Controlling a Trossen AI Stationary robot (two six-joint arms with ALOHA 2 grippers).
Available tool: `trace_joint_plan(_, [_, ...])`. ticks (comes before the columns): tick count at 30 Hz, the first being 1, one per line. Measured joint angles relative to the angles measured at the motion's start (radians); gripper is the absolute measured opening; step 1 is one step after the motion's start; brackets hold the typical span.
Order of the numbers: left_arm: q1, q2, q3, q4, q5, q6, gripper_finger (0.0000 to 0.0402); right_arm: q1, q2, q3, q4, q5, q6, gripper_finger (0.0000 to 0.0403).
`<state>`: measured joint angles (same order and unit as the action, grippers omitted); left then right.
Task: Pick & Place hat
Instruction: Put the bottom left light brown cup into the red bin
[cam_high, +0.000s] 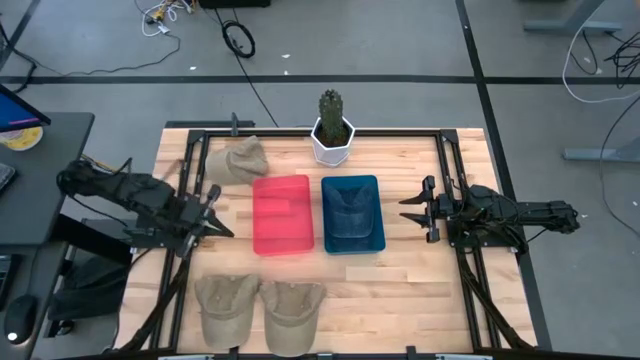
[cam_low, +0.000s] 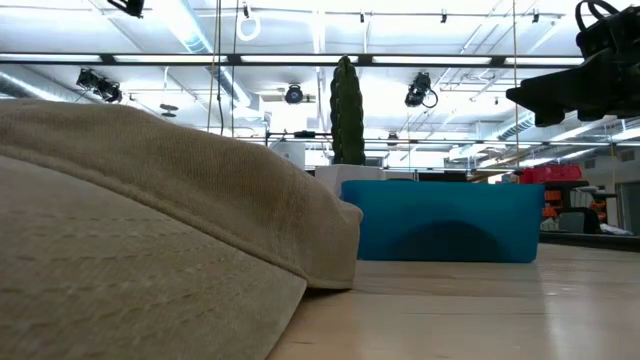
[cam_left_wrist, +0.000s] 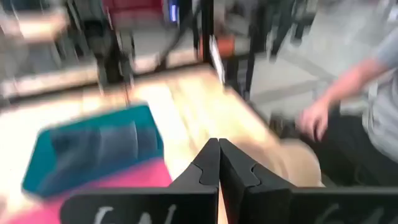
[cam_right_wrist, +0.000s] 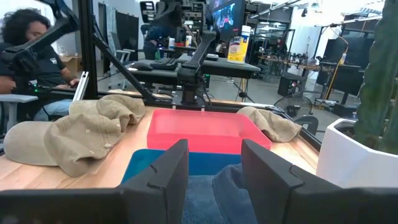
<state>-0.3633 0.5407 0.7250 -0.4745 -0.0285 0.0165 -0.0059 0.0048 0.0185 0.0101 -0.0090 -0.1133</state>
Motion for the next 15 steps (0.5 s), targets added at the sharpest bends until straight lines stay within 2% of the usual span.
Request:
trace_joint_plan(7, [-0.144,0.287,0.261,-0.338,-0.164,-0.210,0.0001,0.000,0.000,0.000,0.000,0.000,0.000,0.0153])
trace_joint_plan(11, [-0.249,0.404,0.364,-0.504,-0.276,-0.397,0.0001,0.000,0.000,0.000,0.000,0.000,0.000,0.0153])
trace_joint_plan(15, [-0.372,0.503,0.429,-0.601,-0.322,-0.596,0.0001,0.000,0.000,0.000,0.000,0.000,0.000,0.0153])
